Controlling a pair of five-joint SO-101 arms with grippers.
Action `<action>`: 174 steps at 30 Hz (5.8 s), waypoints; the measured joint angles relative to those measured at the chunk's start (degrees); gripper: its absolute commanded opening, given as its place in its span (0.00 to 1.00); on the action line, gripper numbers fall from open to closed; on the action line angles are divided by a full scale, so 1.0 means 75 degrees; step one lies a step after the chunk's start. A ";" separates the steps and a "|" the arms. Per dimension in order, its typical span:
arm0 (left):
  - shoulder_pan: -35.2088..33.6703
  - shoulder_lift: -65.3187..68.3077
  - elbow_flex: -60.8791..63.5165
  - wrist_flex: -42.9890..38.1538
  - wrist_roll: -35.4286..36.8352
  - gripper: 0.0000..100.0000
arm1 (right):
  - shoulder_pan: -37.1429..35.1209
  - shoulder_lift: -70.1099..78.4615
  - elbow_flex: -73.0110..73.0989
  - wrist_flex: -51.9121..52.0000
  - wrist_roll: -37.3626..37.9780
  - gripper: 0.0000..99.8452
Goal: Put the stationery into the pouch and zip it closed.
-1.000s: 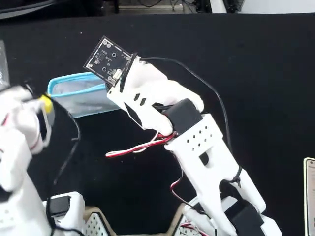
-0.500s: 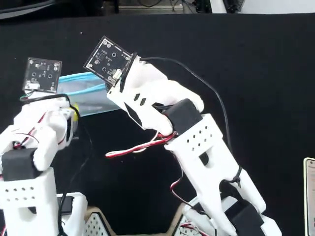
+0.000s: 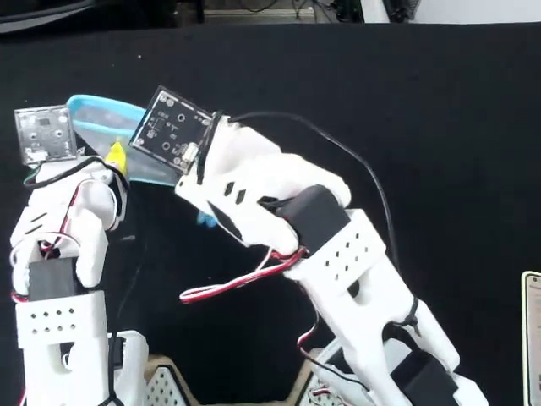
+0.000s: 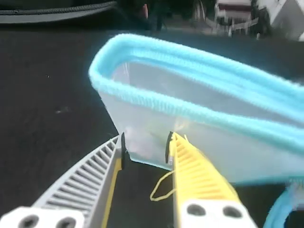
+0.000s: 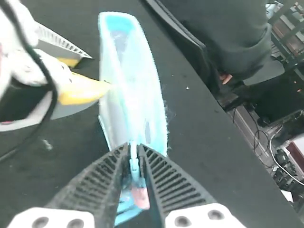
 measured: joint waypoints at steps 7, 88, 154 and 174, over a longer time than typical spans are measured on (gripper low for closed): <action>0.0000 0.0000 0.0375 -0.0387 0.0387 0.17 | -0.0035 0.0000 0.0000 0.0234 0.0000 0.16; 0.1102 -0.2333 0.0914 0.1360 0.0399 0.17 | 0.0410 -0.3329 0.4138 -0.2708 -0.1700 0.01; 0.1571 -0.4196 0.0996 0.3388 -0.1020 0.28 | -0.0035 -0.2251 0.1735 -0.1371 -0.0586 0.01; 0.2661 -0.4196 0.1958 0.1629 0.0188 0.27 | -0.0035 -0.2251 0.1735 -0.1371 -0.0586 0.01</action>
